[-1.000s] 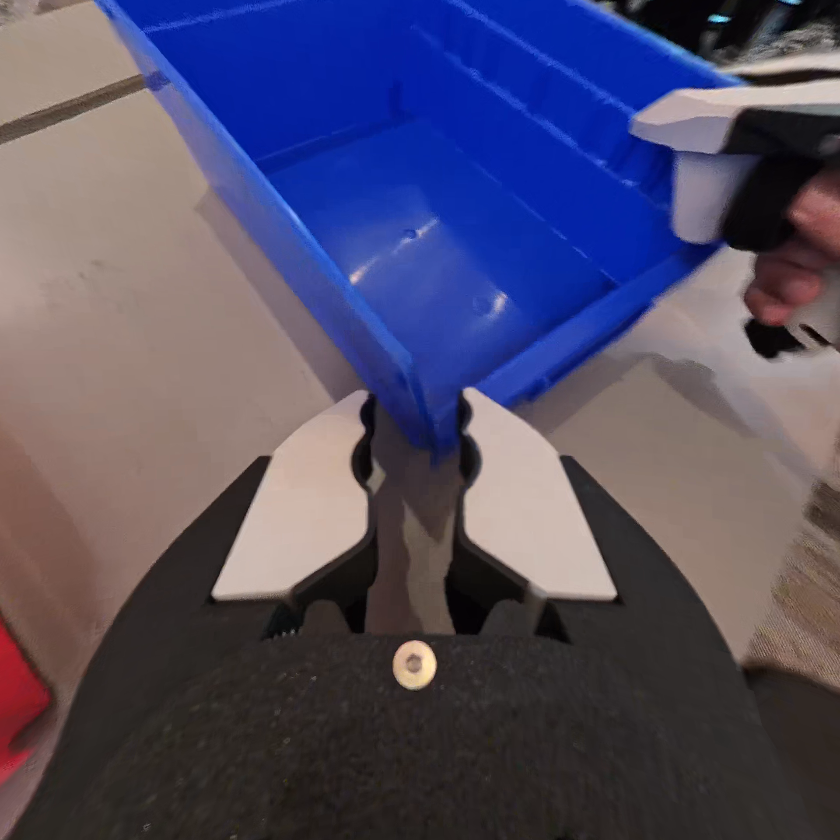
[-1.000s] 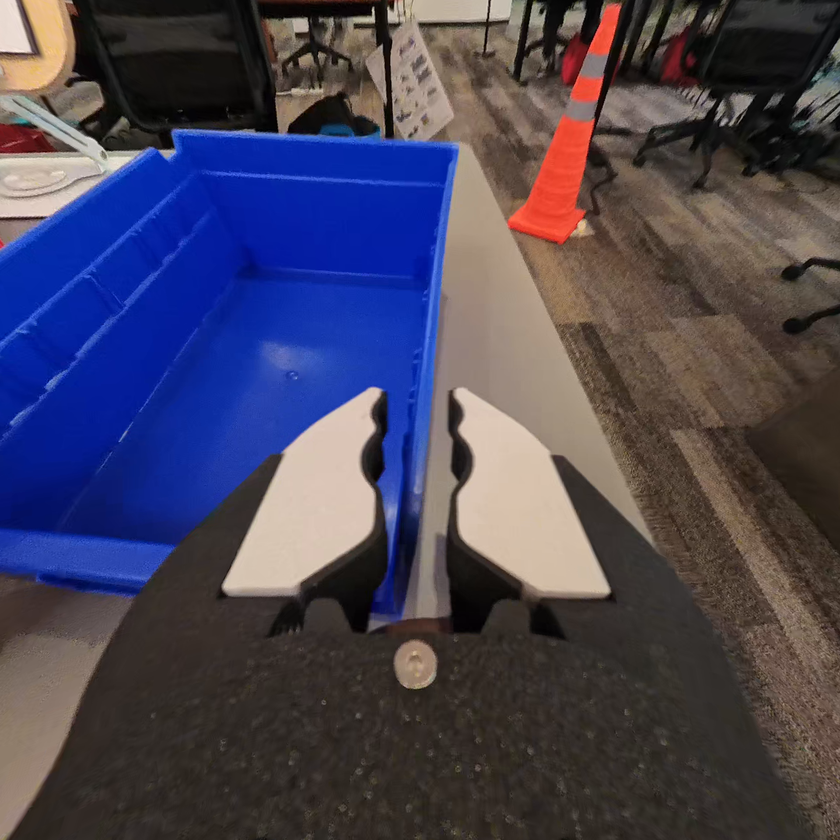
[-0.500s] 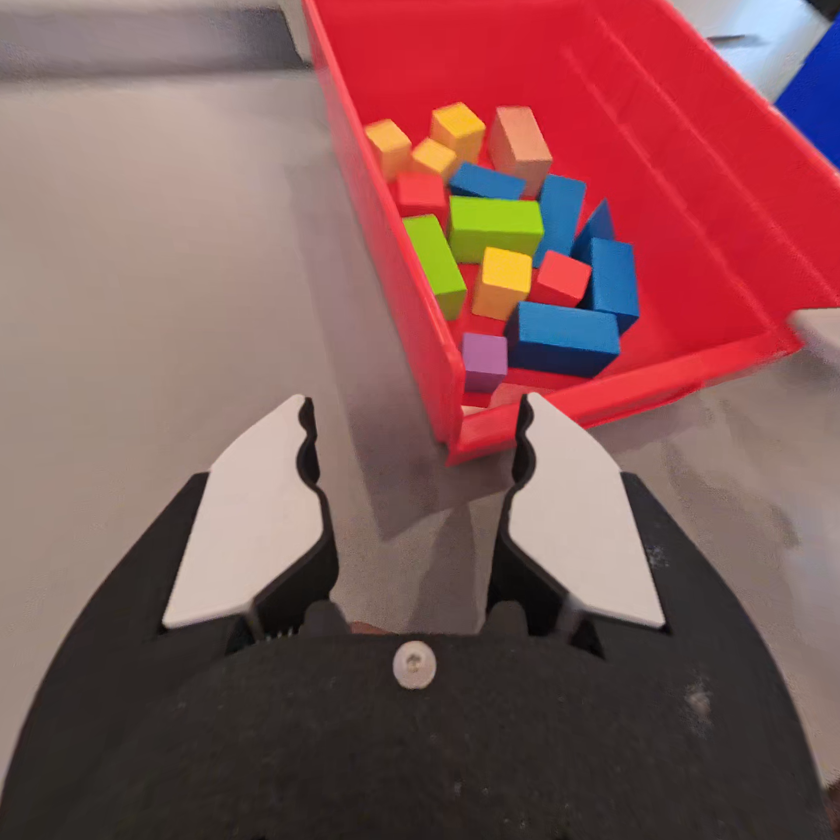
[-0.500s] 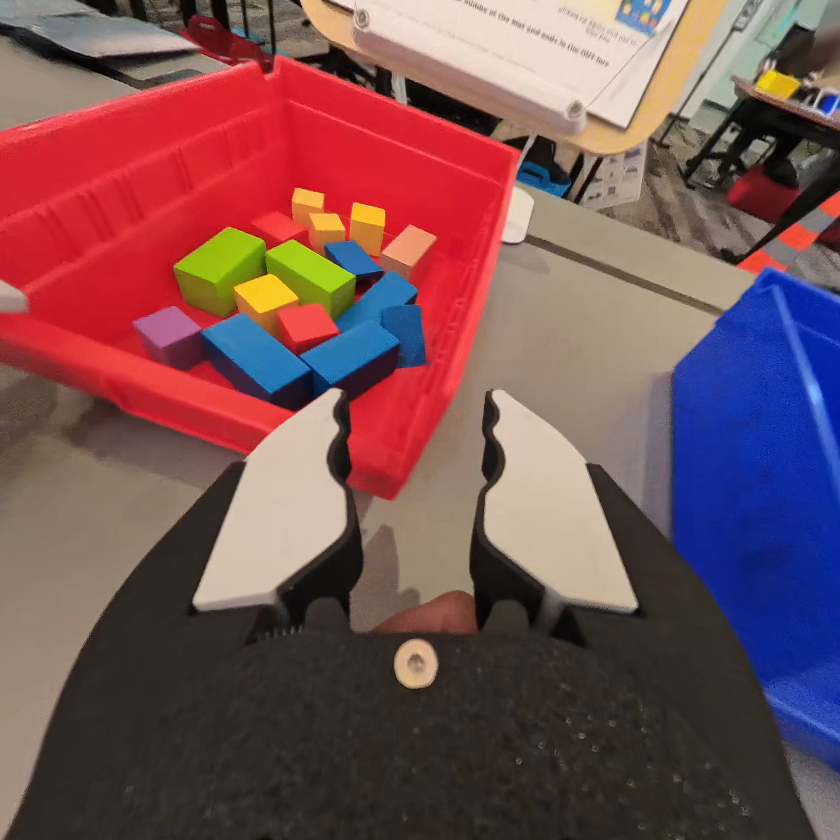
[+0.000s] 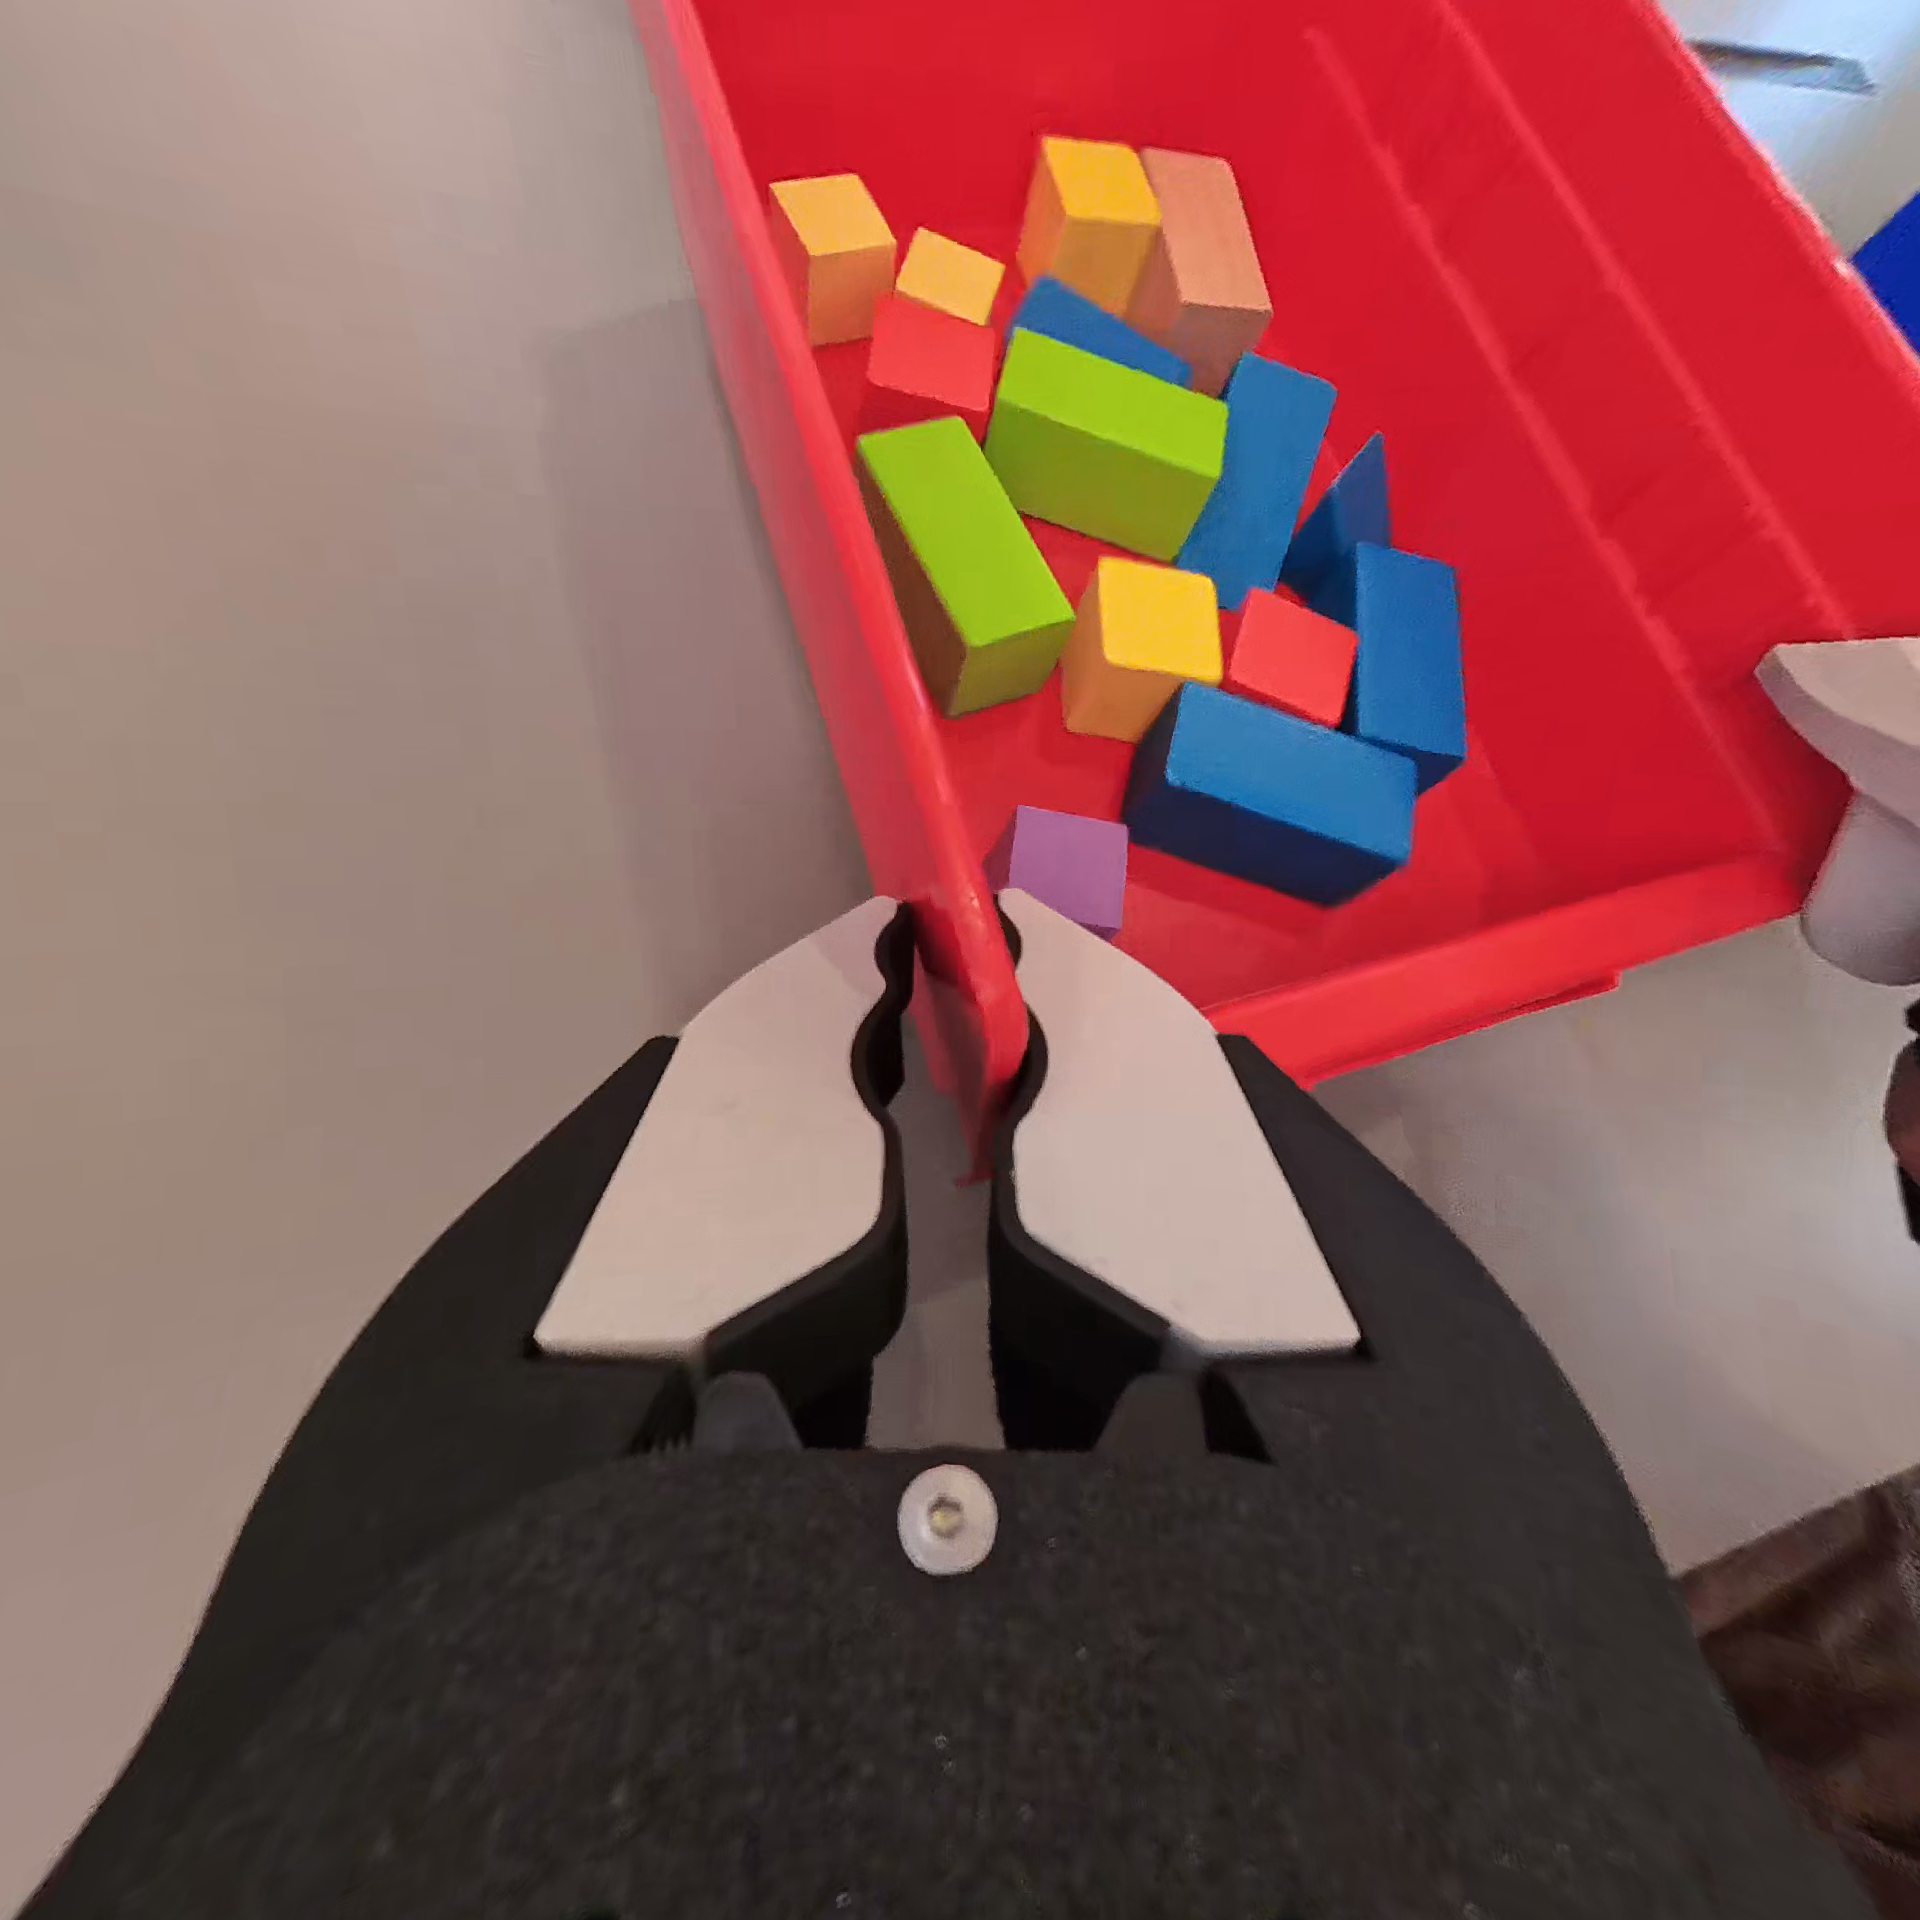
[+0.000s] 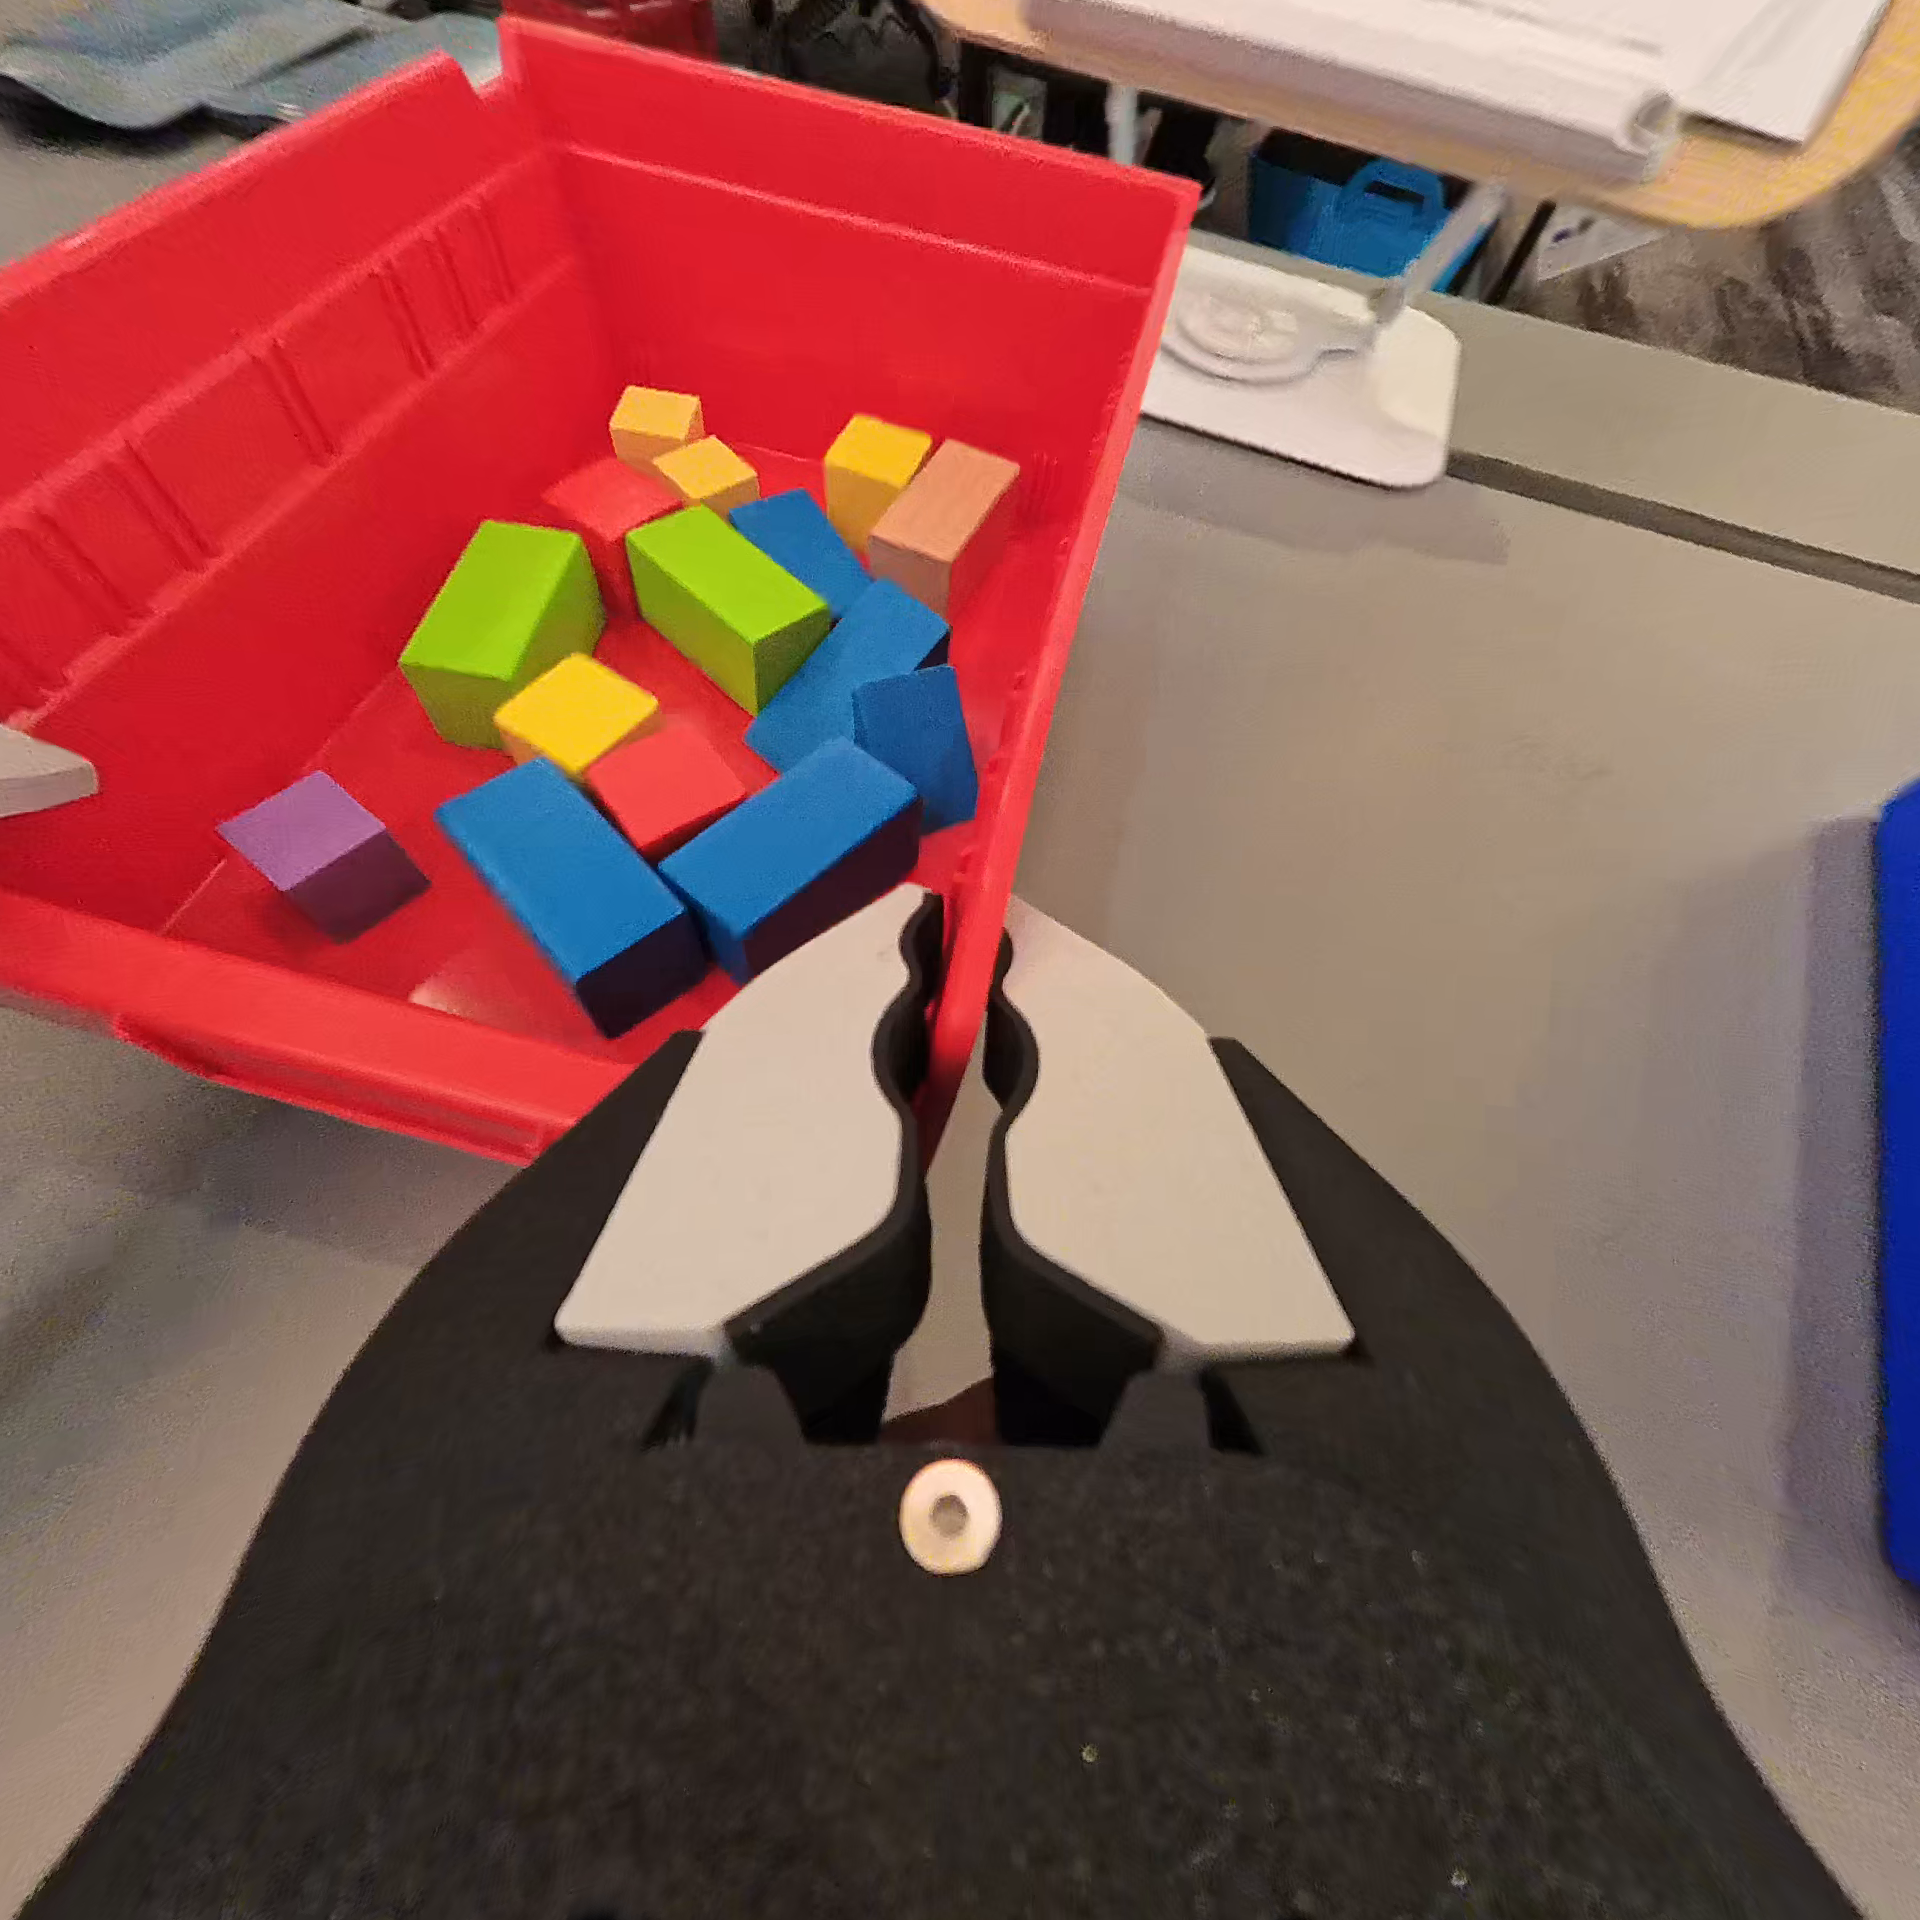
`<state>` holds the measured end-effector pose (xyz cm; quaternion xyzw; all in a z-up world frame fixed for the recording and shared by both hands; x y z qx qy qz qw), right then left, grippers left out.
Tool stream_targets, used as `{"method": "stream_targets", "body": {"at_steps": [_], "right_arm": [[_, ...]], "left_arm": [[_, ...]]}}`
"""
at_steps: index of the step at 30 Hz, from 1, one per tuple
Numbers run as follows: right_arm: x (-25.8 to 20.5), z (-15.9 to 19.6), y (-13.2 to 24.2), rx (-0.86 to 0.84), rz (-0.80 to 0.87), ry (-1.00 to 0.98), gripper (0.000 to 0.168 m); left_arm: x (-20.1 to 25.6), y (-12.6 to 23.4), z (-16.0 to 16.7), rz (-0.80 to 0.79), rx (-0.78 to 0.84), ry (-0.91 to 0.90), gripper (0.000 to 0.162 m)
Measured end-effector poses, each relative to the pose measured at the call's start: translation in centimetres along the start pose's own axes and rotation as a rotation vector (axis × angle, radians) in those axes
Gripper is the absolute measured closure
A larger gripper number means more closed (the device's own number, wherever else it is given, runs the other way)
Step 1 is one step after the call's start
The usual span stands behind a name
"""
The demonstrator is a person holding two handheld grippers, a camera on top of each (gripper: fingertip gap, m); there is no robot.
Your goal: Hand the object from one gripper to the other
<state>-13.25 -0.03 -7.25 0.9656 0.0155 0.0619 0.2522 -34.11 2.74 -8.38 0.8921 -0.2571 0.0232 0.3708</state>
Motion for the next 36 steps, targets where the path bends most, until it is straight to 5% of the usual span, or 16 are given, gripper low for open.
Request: {"method": "stream_targets", "body": {"at_steps": [4,7,10,15,21,28,36], "right_arm": [[-2.7,-7.0,-5.2,0.032,-0.005,-0.037,0.164],[-5.6,-9.0,-2.3,0.125,-0.044,0.069,0.164],[-6.9,-6.6,1.6,0.196,-0.049,0.161,0.163],[-3.4,-4.6,-3.8,0.000,-0.053,-0.037,0.164],[-11.1,-5.1,-3.6,0.083,-0.149,0.077,0.163],[-1.7,-4.8,-1.9,0.167,-0.019,-0.048,0.164],[-9.5,-2.7,-1.3,0.265,-0.136,0.015,0.161]], "left_arm": [[-4.9,-0.7,-4.5,-0.097,0.033,0.042,0.153],[-6.0,3.2,-3.6,-0.157,0.095,0.039,0.156],[-5.5,5.6,-0.6,-0.143,0.118,0.035,0.157],[-4.2,1.1,-2.8,-0.163,0.013,-0.041,0.155],[-10.2,4.9,0.5,-0.256,0.034,0.015,0.158],[-1.9,0.9,-2.0,-0.212,0.145,-0.185,0.156],[-7.8,6.2,0.5,-0.280,0.254,-0.146,0.158]]}}
Point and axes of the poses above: each gripper's, where its closed fingertips meet, y back along the fingers, z out of its underside, x = y × z across the jaws, the point moved 6 cm from there along y, back along the fingers, and after that the axes turned 4 degrees about z, right-handed, at the moved point
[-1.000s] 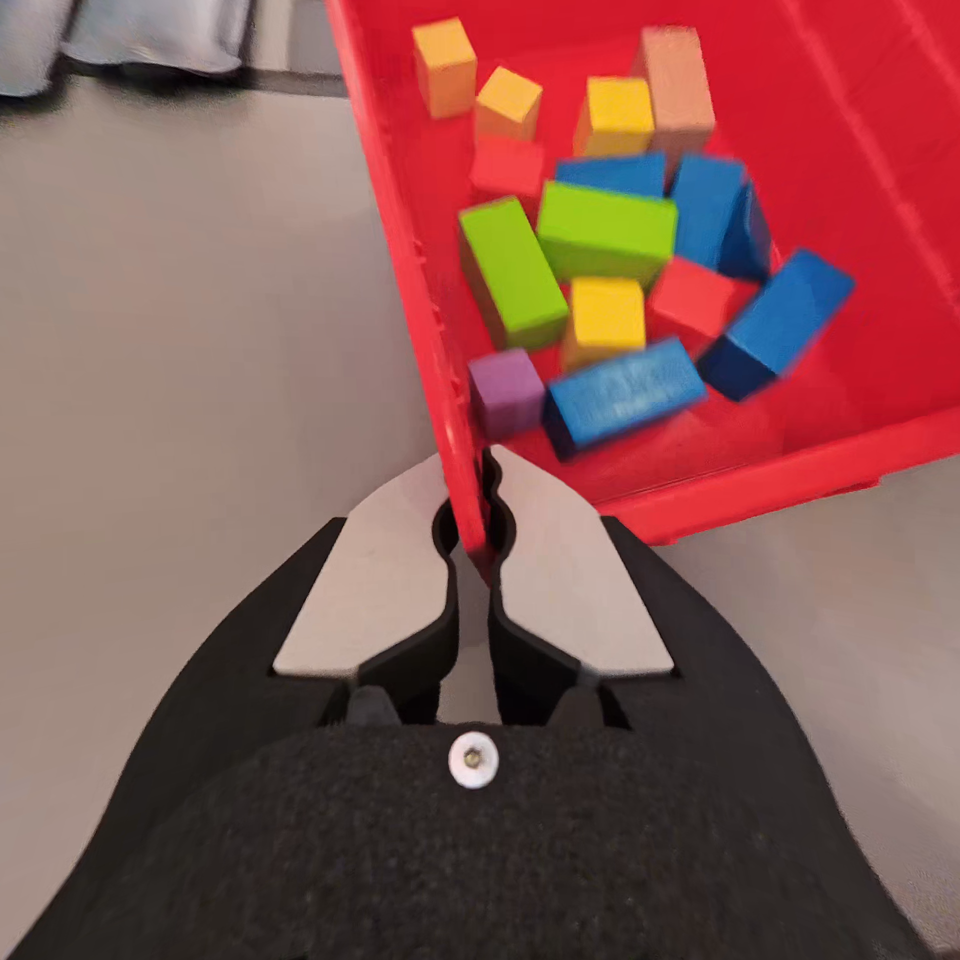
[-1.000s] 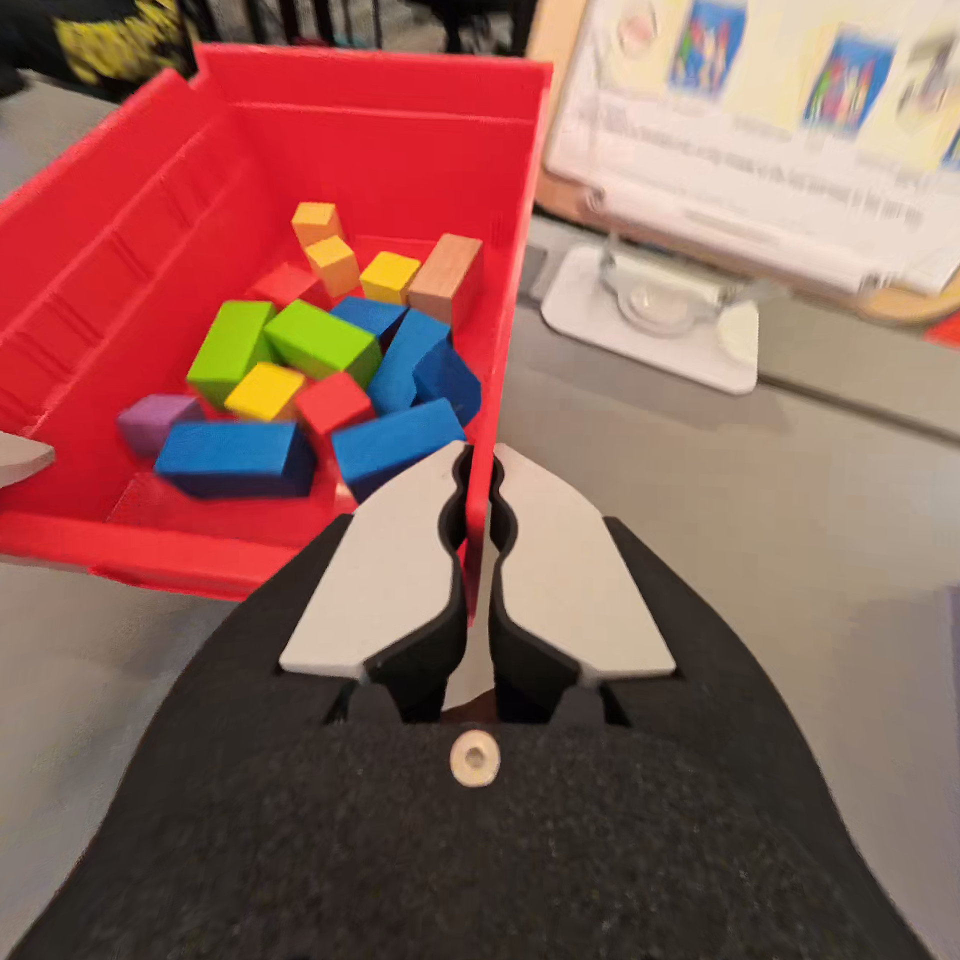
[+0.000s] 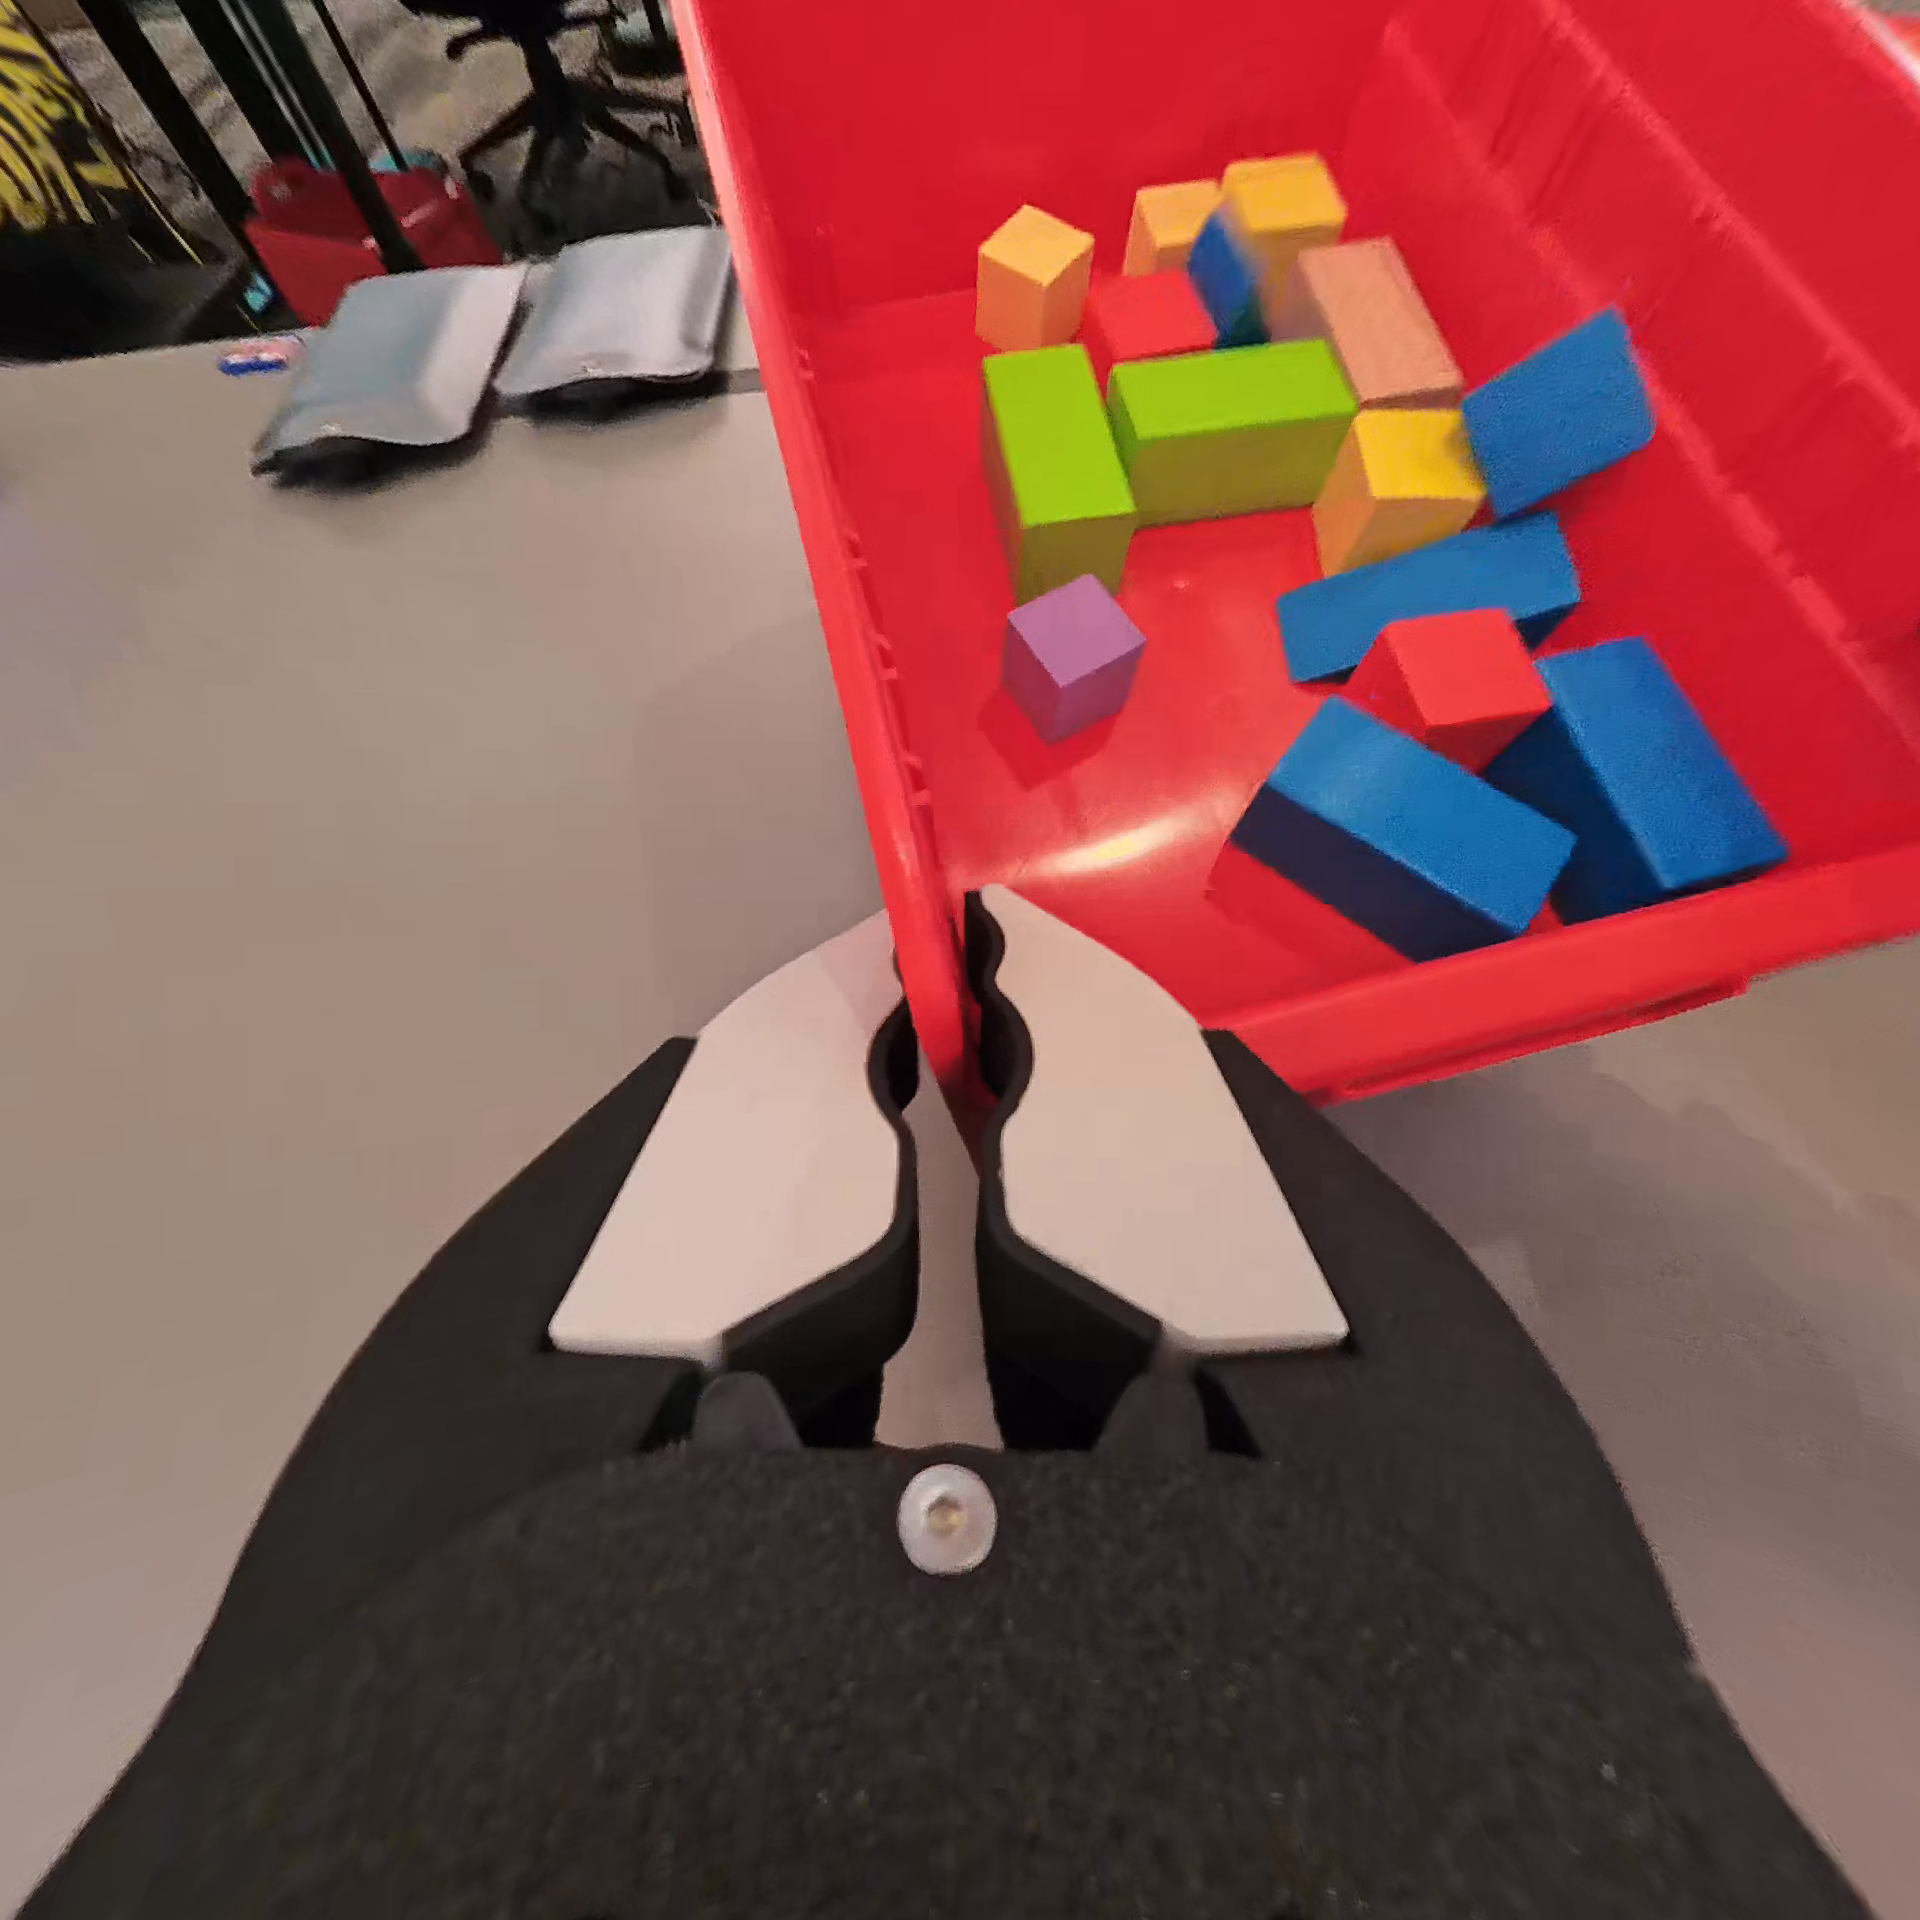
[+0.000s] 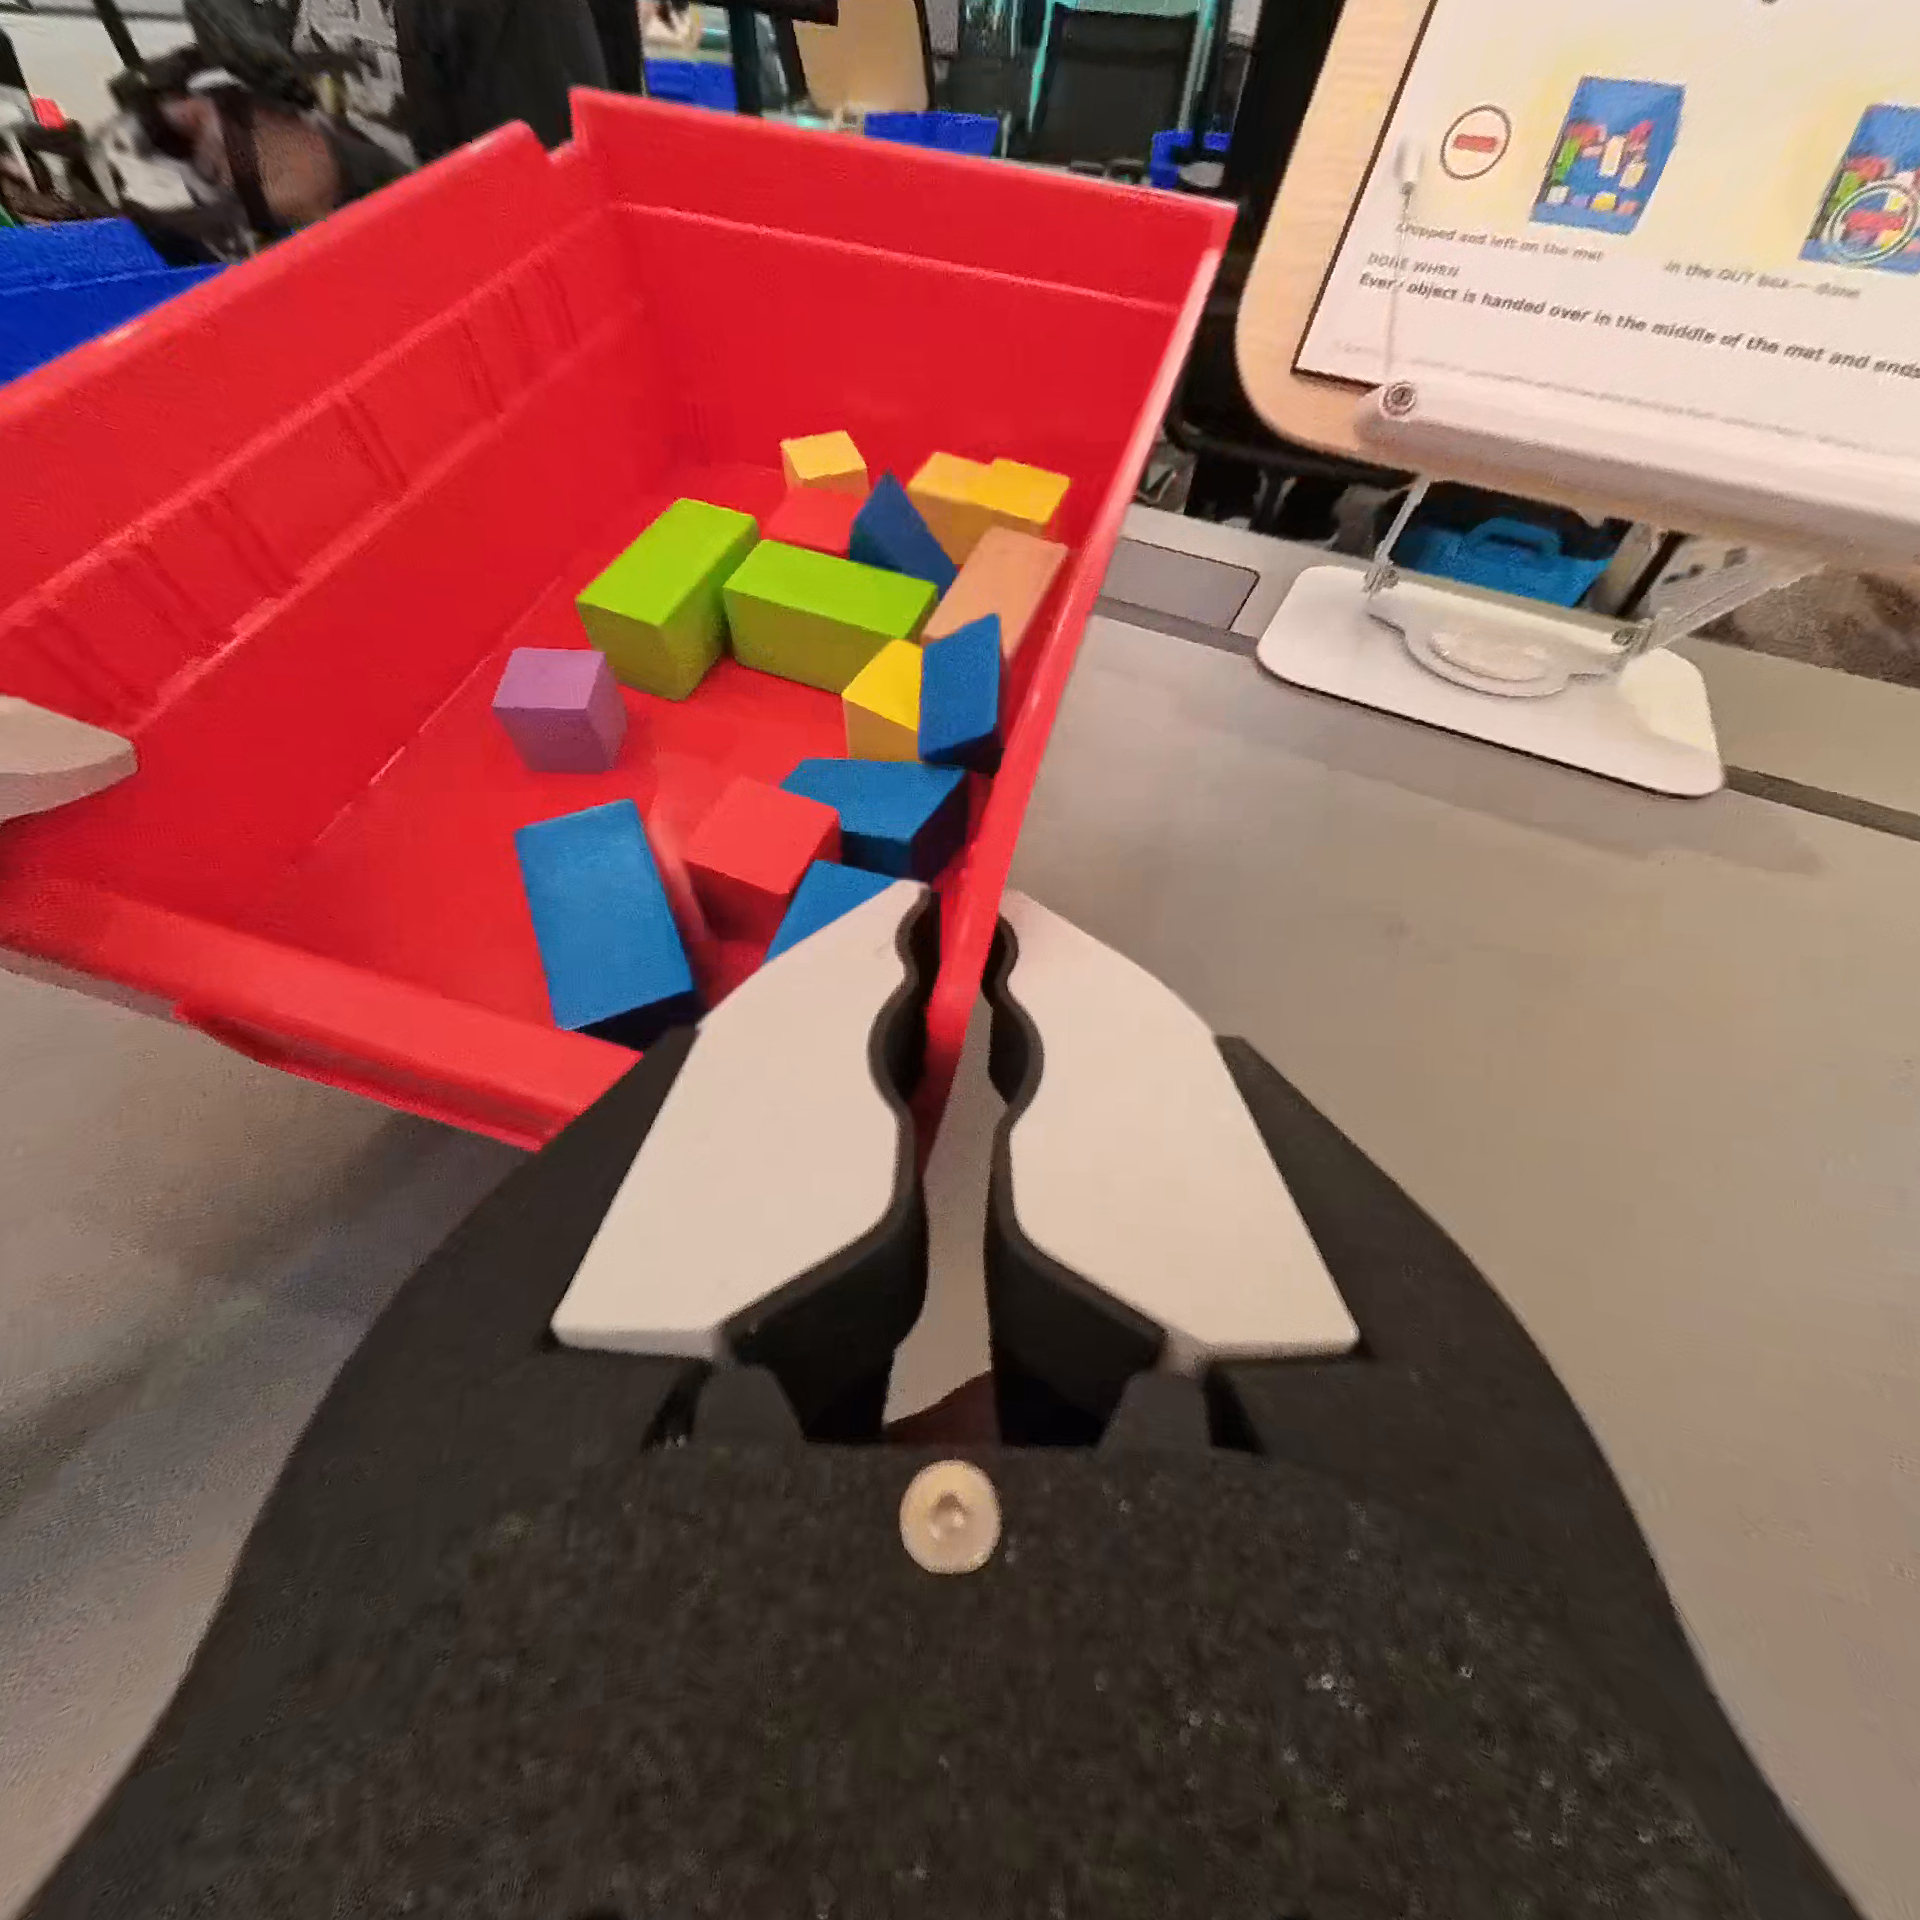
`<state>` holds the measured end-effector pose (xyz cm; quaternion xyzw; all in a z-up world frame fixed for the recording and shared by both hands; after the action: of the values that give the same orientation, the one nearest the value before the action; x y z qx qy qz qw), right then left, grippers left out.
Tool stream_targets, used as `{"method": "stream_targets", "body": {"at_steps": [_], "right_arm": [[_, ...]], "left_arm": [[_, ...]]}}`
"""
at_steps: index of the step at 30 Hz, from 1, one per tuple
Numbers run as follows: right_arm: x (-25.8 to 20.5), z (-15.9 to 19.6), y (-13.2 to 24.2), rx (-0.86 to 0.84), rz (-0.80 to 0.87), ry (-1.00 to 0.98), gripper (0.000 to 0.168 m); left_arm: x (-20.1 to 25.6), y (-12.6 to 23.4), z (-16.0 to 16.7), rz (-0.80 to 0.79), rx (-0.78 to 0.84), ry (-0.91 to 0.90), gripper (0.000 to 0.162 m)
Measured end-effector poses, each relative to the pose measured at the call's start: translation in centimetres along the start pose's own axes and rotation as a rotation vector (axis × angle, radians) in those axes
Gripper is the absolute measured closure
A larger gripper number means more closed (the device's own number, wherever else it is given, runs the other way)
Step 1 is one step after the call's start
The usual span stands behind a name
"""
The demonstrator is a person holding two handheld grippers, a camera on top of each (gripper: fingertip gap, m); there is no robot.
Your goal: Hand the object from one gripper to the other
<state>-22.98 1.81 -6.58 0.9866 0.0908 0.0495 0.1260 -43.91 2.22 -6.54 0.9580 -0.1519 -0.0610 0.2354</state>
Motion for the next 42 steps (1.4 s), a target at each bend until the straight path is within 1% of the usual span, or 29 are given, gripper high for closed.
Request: {"method": "stream_targets", "body": {"at_steps": [2,4,8,10,12,14,16,19,21,24,26,28,31,32,34,37,39,40,42], "right_arm": [[-0.2,0.6,-0.4,-0.009,0.002,0.000,0.161],[-0.6,0.5,-1.3,-0.032,0.010,0.002,0.162],[-3.8,-0.8,-3.3,-0.056,0.008,0.094,0.161],[-6.1,-1.8,-4.3,-0.073,0.006,0.175,0.161],[-6.2,-3.0,-5.1,-0.077,0.021,0.218,0.161],[-3.9,-3.7,-5.5,-0.080,0.024,0.167,0.163],[-2.4,-3.5,-6.0,-0.094,0.029,0.127,0.163],[-3.3,-2.7,-6.2,-0.070,0.018,0.076,0.162],[-3.7,-1.8,-6.3,-0.062,0.030,0.033,0.162],[-2.5,-0.9,-6.5,-0.081,0.054,-0.074,0.163],[-1.7,-0.5,-7.0,-0.112,0.052,-0.139,0.164],[-2.2,-0.4,-7.5,-0.142,0.018,-0.165,0.163],[-6.3,-0.4,-8.2,-0.204,-0.071,-0.146,0.162],[-7.4,-0.3,-8.4,-0.197,-0.097,-0.139,0.161],[-8.8,-0.2,-8.8,-0.205,-0.119,-0.125,0.160],[-8.4,-0.5,-8.7,-0.194,-0.109,-0.084,0.159],[-7.7,-0.9,-8.2,-0.192,-0.078,-0.024,0.158],[-7.5,-0.9,-8.0,-0.199,-0.058,0.008,0.157],[-7.6,-0.4,-7.8,-0.191,-0.032,0.093,0.157]], "left_arm": [[-0.1,-0.2,0.3,-0.014,0.004,-0.012,0.157],[-0.8,-1.2,0.8,-0.013,-0.021,0.019,0.158],[-4.3,-2.3,1.8,-0.020,-0.060,0.110,0.159],[-6.5,-2.5,2.2,-0.047,-0.066,0.197,0.159],[-7.1,-2.9,1.9,-0.044,-0.054,0.232,0.159],[-5.7,-3.4,0.9,-0.007,-0.032,0.184,0.159],[-4.4,-3.8,0.1,-0.020,-0.031,0.109,0.158],[-5.5,-3.7,-0.2,-0.037,-0.018,0.091,0.159],[-5.9,-3.2,-0.8,-0.059,0.010,0.028,0.160],[-4.7,-3.2,-2.0,-0.057,0.029,-0.086,0.158],[-3.9,-3.4,-2.3,-0.074,0.013,-0.154,0.158],[-4.7,-3.6,-2.0,-0.067,-0.001,-0.119,0.157],[-8.5,-2.4,-1.4,-0.104,-0.002,-0.020,0.160],[-9.6,-1.8,-1.6,-0.110,0.006,0.002,0.158],[-10.8,-1.1,-1.9,-0.138,0.020,-0.017,0.158],[-10.9,-2.2,-0.9,-0.109,-0.028,-0.007,0.159],[-10.4,-3.5,0.7,-0.052,-0.061,0.050,0.159],[-10.2,-3.9,1.2,-0.026,-0.050,0.093,0.159],[-10.1,-4.5,1.8,-0.022,-0.053,0.127,0.160]]}}
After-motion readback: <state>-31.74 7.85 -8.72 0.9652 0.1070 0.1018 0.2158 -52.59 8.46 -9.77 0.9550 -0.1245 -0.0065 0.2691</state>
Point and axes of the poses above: each gripper's, where its closed fingertips meet, y back along the fingers, z out of its underside, x = y × z across the jaws, the point moved 6 cm from there along y, back along the fingers, and after that the axes turned 4 degrees about z, right-handed, at the moved point
